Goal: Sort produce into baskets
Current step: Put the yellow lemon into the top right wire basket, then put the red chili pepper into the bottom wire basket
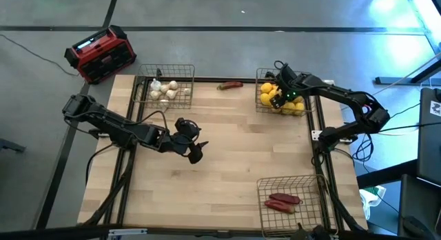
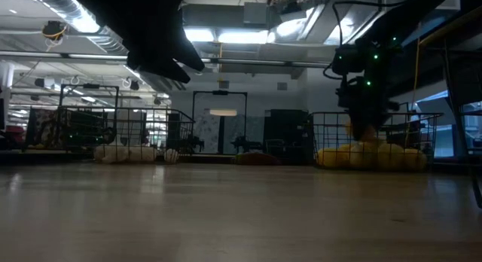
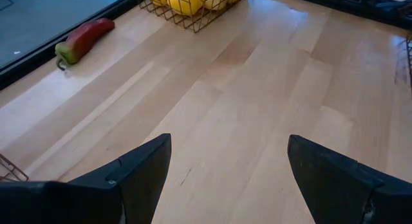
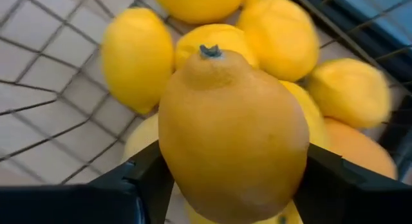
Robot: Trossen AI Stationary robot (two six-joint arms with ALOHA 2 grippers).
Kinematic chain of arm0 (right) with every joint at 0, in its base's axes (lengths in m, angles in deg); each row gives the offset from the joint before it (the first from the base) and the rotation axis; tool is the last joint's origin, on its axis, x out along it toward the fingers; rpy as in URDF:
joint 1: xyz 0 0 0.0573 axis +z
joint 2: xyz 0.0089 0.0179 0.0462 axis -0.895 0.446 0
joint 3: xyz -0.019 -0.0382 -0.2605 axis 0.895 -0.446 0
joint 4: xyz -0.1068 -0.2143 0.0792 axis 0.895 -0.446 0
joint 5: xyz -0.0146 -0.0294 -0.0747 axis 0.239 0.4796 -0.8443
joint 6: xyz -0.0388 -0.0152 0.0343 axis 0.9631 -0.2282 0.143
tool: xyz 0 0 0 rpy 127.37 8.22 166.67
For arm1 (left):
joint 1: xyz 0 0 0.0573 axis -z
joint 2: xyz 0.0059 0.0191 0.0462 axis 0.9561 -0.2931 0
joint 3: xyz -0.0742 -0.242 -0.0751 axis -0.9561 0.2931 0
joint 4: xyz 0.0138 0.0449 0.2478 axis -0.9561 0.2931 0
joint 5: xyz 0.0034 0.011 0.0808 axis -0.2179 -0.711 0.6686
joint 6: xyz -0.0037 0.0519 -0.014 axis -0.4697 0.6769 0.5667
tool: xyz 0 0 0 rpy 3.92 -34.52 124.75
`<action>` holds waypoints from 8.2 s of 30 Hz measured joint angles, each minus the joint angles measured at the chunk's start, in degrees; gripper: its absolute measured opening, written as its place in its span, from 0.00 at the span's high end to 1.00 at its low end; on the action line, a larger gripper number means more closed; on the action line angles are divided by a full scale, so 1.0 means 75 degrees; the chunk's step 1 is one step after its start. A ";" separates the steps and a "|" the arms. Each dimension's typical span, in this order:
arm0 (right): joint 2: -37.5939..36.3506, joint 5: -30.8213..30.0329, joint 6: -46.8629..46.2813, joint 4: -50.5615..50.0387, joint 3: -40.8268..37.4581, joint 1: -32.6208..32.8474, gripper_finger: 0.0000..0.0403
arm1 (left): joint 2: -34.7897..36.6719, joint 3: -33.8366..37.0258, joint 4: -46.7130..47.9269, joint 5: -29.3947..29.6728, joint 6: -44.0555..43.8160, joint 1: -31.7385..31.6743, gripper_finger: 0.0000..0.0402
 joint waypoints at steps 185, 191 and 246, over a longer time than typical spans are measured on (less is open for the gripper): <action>-0.2181 -0.1846 0.0306 0.5775 -0.0032 0.8559 0.28 | -0.1139 -0.1574 -0.4465 -0.4310 0.4054 -0.1155 0.72; -0.1531 -0.1434 0.0732 0.7416 -0.0029 0.8559 0.28 | -0.1134 -0.1574 -0.4616 -0.4169 0.4054 -0.1031 0.72; -0.0017 0.1444 -0.7656 -0.1625 0.1789 1.2483 0.78 | -0.1139 -0.1574 -0.3022 -0.4197 0.3634 -0.0882 0.39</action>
